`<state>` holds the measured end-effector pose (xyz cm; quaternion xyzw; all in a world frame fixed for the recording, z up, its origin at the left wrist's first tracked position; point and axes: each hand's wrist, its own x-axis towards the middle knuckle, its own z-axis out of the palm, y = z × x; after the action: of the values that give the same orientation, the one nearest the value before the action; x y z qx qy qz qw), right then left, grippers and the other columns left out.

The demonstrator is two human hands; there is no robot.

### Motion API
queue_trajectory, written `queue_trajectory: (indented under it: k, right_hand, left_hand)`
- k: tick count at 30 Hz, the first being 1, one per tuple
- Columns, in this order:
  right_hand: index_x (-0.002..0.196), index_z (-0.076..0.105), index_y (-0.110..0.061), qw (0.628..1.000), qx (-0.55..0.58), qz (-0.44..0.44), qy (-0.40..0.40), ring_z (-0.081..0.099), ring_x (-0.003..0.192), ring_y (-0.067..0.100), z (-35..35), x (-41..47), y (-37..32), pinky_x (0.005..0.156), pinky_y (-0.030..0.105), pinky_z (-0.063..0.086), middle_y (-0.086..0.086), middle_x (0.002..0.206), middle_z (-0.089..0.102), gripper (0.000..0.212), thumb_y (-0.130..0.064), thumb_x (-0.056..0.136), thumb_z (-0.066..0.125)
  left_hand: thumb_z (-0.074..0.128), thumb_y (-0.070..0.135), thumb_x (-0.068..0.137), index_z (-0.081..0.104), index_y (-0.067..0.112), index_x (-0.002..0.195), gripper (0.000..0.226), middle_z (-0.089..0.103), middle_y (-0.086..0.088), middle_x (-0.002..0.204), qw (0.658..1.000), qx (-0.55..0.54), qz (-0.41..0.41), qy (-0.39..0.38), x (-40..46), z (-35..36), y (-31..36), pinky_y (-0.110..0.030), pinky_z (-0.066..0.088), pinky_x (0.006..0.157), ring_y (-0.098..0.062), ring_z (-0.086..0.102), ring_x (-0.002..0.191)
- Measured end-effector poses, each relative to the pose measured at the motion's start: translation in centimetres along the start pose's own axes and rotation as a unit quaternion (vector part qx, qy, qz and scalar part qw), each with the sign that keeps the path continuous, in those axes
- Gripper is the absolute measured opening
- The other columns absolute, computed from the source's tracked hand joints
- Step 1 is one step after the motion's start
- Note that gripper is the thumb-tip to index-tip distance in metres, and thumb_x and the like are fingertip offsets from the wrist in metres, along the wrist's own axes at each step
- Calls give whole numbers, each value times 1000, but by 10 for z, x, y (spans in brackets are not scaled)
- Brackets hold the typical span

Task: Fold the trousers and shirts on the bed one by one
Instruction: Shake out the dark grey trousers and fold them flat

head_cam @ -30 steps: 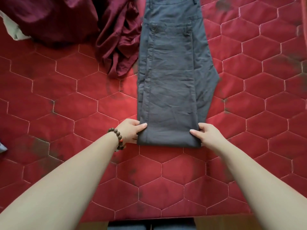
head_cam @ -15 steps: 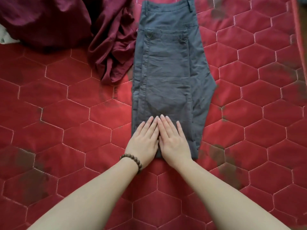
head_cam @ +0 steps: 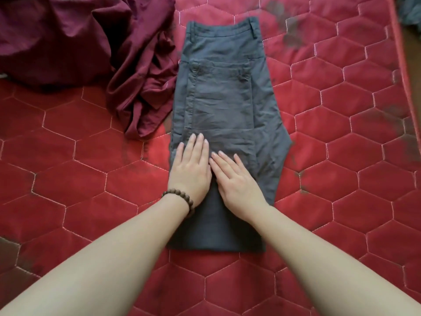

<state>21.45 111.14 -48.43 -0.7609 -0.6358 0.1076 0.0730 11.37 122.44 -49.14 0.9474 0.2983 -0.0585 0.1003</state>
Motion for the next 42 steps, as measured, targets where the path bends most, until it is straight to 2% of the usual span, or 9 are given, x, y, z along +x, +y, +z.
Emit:
queue_trajectory:
  k: [3, 6, 11, 19, 28, 30, 33, 38, 42]
  right_hand:
    - [151, 26, -17, 993, -81, 71, -56, 15, 147, 17, -4, 21, 37, 118, 55, 1, -1, 158, 21, 61, -44, 98, 40]
    - [152, 21, -14, 982, -124, 144, -23, 8, 148, 19, -13, 35, 67, 117, 54, -6, 1, 160, 16, 63, -45, 99, 36]
    - [148, 34, -12, 991, -16, -118, -55, 21, 146, 20, -14, 71, 60, 120, 46, 12, 3, 156, 28, 51, -26, 99, 40]
    - [152, 13, -35, 974, -122, -175, -75, 10, 148, 17, -11, 188, 94, 118, 53, 3, -9, 160, 15, 55, -51, 100, 21]
    - [151, 25, -13, 984, -143, 78, 70, 8, 148, 25, -31, 216, 103, 115, 58, -2, 8, 160, 14, 59, -42, 100, 29]
    - [148, 33, -11, 993, -89, -26, 76, 16, 147, 26, -20, 175, 77, 117, 57, 6, 10, 158, 23, 57, -38, 98, 39]
    - [151, 25, -20, 983, -107, -138, -47, 15, 147, 21, -7, 103, 67, 117, 57, 7, 3, 159, 21, 57, -43, 100, 35]
    - [153, 12, -24, 971, -191, 134, -58, 2, 149, 20, -33, 75, 144, 114, 63, -1, -5, 161, 10, 61, -51, 99, 18]
    - [149, 29, -9, 981, -124, 145, 37, 11, 148, 25, -18, 60, 74, 114, 60, 0, 6, 159, 19, 60, -38, 97, 32]
  left_hand:
    - [31, 42, 95, 11, 7, 152, 70, 3, -11, 160, 1000, 10, -22, -12, 12, 10, -14, -42, 2, 120, -25, 0, 148]
    - [29, 47, 90, 14, 7, 151, 75, 5, -15, 159, 1000, -1, -17, 3, 11, 12, -14, -43, 6, 120, -27, 3, 148]
    - [35, 50, 86, 24, 3, 149, 79, 10, -18, 158, 1000, -2, -15, -7, 12, 14, -15, -46, 11, 119, -30, 5, 148]
    - [43, 55, 83, 23, 6, 150, 86, 10, -16, 159, 1000, -19, -14, 7, 13, 21, -19, -48, 15, 117, -29, 7, 148]
    - [42, 64, 83, 22, 6, 150, 91, 11, -15, 159, 1000, -15, -14, 11, 12, 20, -20, -47, 14, 118, -27, 7, 148]
    - [41, 66, 82, 24, 5, 150, 93, 12, -16, 159, 1000, -12, -14, 12, 12, 20, -20, -48, 13, 118, -28, 6, 148]
    - [40, 70, 81, 25, 5, 149, 95, 13, -16, 158, 1000, -12, -12, 11, 12, 21, -20, -49, 13, 118, -28, 6, 148]
    - [37, 72, 81, 19, 7, 151, 97, 9, -15, 159, 1000, -6, -12, 13, 12, 21, -20, -46, 10, 119, -26, 4, 148]
    - [35, 72, 81, 19, 8, 151, 96, 9, -14, 159, 1000, -13, -7, 26, 9, 20, -21, -46, 11, 119, -25, 3, 148]
